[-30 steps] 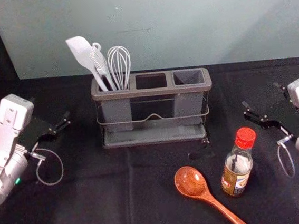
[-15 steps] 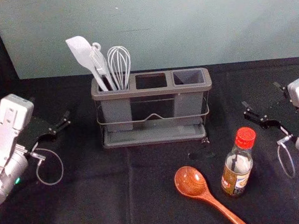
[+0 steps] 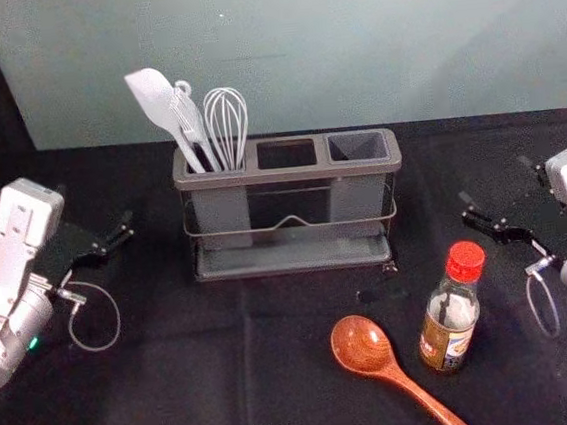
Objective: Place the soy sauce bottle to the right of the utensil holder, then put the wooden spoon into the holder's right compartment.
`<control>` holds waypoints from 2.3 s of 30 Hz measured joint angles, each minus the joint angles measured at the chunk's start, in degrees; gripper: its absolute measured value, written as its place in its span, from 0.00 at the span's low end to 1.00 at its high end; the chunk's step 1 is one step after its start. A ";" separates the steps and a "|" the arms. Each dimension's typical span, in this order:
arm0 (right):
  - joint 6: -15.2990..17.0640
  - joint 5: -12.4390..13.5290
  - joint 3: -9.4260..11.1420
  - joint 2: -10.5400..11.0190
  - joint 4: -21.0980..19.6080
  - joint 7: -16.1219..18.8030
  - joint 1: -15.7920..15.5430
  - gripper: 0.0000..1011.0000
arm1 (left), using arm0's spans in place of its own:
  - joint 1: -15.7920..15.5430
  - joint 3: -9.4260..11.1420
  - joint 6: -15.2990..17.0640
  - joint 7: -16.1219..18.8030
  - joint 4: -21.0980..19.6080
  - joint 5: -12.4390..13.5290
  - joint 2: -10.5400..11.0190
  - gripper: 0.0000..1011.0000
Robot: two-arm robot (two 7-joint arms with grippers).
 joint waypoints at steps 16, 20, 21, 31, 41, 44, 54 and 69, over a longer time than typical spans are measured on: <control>0.00 0.00 0.00 0.00 0.00 0.00 0.00 0.99 | 0.00 0.00 0.00 0.00 0.00 0.00 0.00 0.99; 0.00 0.00 0.00 0.00 0.00 0.00 0.00 0.99 | 0.00 0.00 0.00 0.00 0.00 0.00 0.00 0.99; 0.00 0.00 0.00 0.00 0.00 0.00 0.00 0.99 | 0.00 0.00 0.00 0.00 0.00 0.00 0.00 0.99; 0.00 0.00 0.00 0.00 0.00 0.00 0.00 0.99 | 0.00 0.00 0.00 0.00 0.00 0.00 0.00 0.99; 0.00 0.00 0.00 0.00 0.00 0.00 0.00 0.99 | 0.00 0.00 0.00 0.00 0.00 0.00 0.00 0.99; 0.00 0.00 0.00 0.00 0.00 0.00 0.00 0.99 | 0.00 0.00 0.00 0.00 0.00 0.00 0.00 0.99; 0.00 0.00 0.00 0.00 0.00 0.00 0.00 0.99 | 0.00 0.00 0.00 0.00 0.00 0.00 0.00 0.99; 0.00 0.00 0.00 0.00 0.00 0.00 0.00 0.99 | 0.00 0.00 0.00 0.00 0.00 0.00 0.00 0.99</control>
